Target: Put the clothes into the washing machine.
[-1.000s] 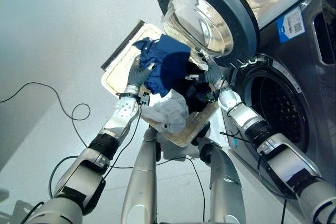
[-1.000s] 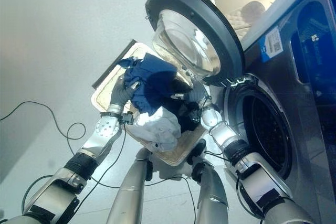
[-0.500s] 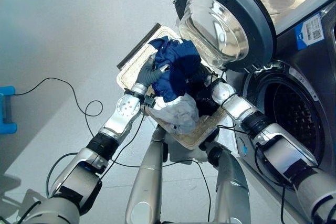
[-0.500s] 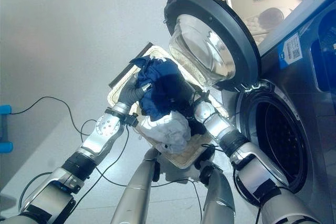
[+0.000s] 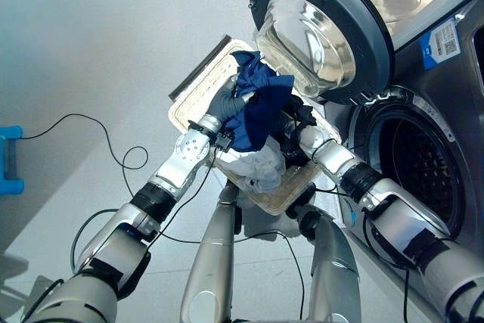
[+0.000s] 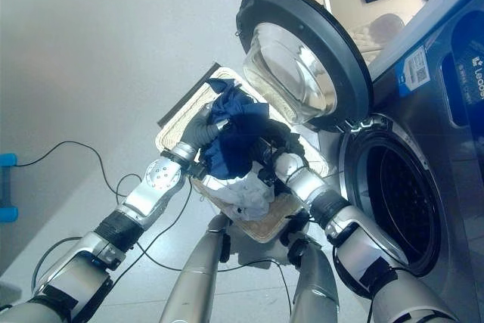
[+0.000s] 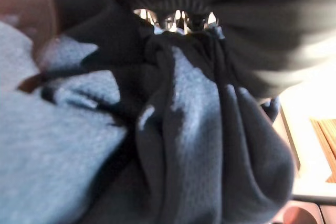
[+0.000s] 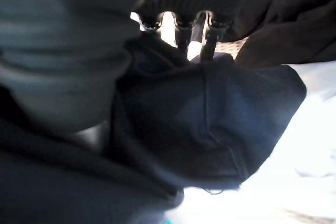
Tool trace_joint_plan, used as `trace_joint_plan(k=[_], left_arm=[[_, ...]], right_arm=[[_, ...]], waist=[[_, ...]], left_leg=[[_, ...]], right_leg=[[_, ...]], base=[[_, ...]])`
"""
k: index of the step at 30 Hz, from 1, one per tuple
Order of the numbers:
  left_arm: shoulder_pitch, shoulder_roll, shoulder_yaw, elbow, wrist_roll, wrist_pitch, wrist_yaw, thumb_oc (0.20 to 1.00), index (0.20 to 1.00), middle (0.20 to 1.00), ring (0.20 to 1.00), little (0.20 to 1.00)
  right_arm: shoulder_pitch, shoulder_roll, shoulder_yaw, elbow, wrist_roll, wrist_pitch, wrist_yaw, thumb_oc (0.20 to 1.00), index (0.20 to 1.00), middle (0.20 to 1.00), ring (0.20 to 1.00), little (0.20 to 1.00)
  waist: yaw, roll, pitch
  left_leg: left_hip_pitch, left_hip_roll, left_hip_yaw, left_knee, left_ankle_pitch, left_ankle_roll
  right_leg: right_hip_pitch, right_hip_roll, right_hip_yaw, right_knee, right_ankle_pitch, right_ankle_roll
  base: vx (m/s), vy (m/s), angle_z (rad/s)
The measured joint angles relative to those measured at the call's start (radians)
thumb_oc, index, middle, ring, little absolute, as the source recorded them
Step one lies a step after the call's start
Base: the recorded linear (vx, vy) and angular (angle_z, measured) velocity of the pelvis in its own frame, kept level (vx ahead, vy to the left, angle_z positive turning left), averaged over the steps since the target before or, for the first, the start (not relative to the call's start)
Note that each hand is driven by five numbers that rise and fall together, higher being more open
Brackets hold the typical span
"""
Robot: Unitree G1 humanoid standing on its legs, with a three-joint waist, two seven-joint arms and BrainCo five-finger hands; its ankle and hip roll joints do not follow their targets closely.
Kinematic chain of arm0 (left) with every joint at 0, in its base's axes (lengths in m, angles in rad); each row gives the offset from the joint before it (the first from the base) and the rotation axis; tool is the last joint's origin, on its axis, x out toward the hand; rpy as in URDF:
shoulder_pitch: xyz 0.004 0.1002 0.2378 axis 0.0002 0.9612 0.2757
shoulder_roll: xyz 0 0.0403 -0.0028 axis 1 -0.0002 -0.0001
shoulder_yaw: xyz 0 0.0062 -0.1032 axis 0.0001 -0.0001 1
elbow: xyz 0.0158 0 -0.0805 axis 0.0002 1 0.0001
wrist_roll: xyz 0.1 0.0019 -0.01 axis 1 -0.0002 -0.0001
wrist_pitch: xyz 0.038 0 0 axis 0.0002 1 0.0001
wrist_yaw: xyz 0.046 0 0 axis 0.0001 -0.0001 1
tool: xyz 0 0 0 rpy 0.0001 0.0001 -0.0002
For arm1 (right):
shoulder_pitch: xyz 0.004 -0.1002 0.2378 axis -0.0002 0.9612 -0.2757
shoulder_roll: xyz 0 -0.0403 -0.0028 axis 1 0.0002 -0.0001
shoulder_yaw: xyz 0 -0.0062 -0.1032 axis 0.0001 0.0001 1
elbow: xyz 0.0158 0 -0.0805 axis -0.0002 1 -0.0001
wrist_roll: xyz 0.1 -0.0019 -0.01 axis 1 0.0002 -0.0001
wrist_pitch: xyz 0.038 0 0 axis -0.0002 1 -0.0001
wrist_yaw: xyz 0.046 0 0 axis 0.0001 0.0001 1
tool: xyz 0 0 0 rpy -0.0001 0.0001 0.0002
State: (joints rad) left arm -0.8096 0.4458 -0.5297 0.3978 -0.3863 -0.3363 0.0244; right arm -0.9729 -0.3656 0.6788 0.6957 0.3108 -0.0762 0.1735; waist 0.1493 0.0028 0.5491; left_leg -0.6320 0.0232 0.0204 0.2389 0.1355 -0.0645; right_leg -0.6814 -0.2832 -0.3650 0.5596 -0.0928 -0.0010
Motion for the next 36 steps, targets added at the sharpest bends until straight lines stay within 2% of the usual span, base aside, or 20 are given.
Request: trace_joint_plan(k=[9,14,15,16,17,18,25,36], left_arm=[[-0.019,-0.023,-0.003,0.021,-0.003,0.003,0.005,0.2,0.2,0.2,0.2,0.2],[-0.018,-0.048,-0.005,0.023,-0.093,0.01,0.005,0.2,0.2,0.2,0.2,0.2],[-0.017,-0.053,-0.006,0.023,-0.113,0.01,0.005,0.2,0.2,0.2,0.2,0.2],[-0.016,-0.054,-0.007,0.023,-0.121,0.01,0.005,0.2,0.2,0.2,0.2,0.2],[-0.016,-0.054,-0.008,0.023,-0.121,0.01,0.005,0.2,0.2,0.2,0.2,0.2],[-0.016,-0.055,-0.009,0.023,-0.134,0.01,0.004,0.2,0.2,0.2,0.2,0.2],[-0.013,-0.081,-0.01,0.022,-0.187,0.01,0.005,0.2,0.2,0.2,0.2,0.2],[0.012,-0.091,-0.039,0.023,-0.186,0.021,0.006,0.2,0.2,0.2,0.2,0.2]], right_arm=[[0.0,0.006,0.0,0.002,0.194,0.0,0.06,1.0,1.0,1.0,1.0,1.0],[0.0,0.013,-0.005,0.004,0.257,-0.001,0.059,1.0,1.0,1.0,1.0,1.0],[0.0,0.017,-0.005,0.006,0.274,-0.001,0.059,0.843,0.843,0.843,0.843,0.843],[0.0,0.02,-0.007,0.007,0.282,-0.001,0.059,0.768,0.768,0.768,0.768,0.768],[0.0,0.029,-0.014,0.012,0.297,-0.001,0.058,0.542,0.542,0.542,0.542,0.542],[0.0,0.037,-0.021,0.015,0.312,-0.001,0.055,0.209,0.209,0.209,0.209,0.209],[0.026,0.082,-0.077,0.023,0.424,-0.027,-0.002,0.2,0.2,0.2,0.2,0.2],[0.074,0.083,-0.077,0.024,0.457,-0.037,-0.049,0.2,0.2,0.2,0.2,0.2]], waist=[[-0.027,0.001,-0.001],[-0.026,0.002,-0.001],[-0.025,0.002,-0.001],[-0.025,0.002,-0.001],[-0.025,0.002,-0.001],[-0.025,0.002,-0.001],[-0.023,0.002,-0.001],[-0.025,0.002,-0.001]], left_leg=[[0.001,0.0,0.004,-0.007,0.001,-0.002],[0.001,0.0,0.004,-0.014,0.002,-0.001],[0.001,0.0,0.005,-0.015,0.002,-0.001],[0.001,0.0,0.005,-0.015,0.002,-0.001],[0.001,0.0,0.005,-0.015,0.002,-0.001],[0.001,0.0,0.005,-0.015,0.002,-0.001],[0.001,0.0,0.003,-0.017,0.001,-0.002],[-0.009,0.001,0.002,-0.021,0.001,-0.002]], right_leg=[[-0.008,0.001,0.007,-0.002,-0.005,0.0],[-0.01,0.001,0.006,0.003,-0.005,-0.004],[-0.01,0.001,0.005,0.001,-0.005,-0.004],[-0.01,0.001,0.005,0.001,-0.006,-0.004],[-0.01,0.001,0.005,0.0,-0.006,-0.003],[-0.01,0.001,0.005,0.0,-0.007,-0.003],[-0.008,0.001,0.002,0.0,-0.01,-0.003],[-0.014,0.005,-0.001,-0.018,-0.012,0.002]], base=[[0.0,0.0,0.0],[0.0,0.0,0.0],[0.0,0.0,0.0],[0.0,0.0,0.0],[0.0,0.0,0.0],[0.0,0.0,0.0],[0.01,-0.015,0.0],[0.0,0.0,0.0]])
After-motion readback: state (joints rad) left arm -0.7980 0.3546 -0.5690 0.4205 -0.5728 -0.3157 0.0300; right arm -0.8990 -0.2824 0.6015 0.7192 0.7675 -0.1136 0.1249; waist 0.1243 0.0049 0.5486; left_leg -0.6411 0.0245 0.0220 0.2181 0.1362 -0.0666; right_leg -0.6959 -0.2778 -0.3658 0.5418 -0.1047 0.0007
